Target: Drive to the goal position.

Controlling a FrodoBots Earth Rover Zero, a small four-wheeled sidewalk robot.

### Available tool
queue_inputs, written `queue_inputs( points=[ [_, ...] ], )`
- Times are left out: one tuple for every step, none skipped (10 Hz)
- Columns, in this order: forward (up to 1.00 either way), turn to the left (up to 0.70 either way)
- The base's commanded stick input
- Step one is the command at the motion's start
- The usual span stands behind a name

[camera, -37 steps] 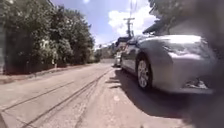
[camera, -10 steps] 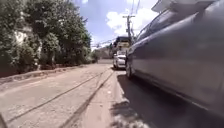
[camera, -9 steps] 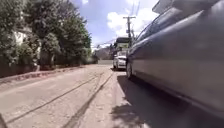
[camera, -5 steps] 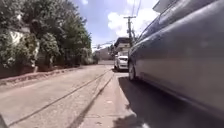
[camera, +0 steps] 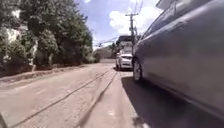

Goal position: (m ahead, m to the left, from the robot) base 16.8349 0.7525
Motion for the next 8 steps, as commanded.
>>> queue_inputs(
  points=[
    [0.7,0.0],
    [0.7,0.0],
    [0.7,0.0],
    [0.7,0.0],
    [0.7,0.0],
    [0.7,0.0],
    [0.7,0.0],
    [0.7,0.0]
  ],
)
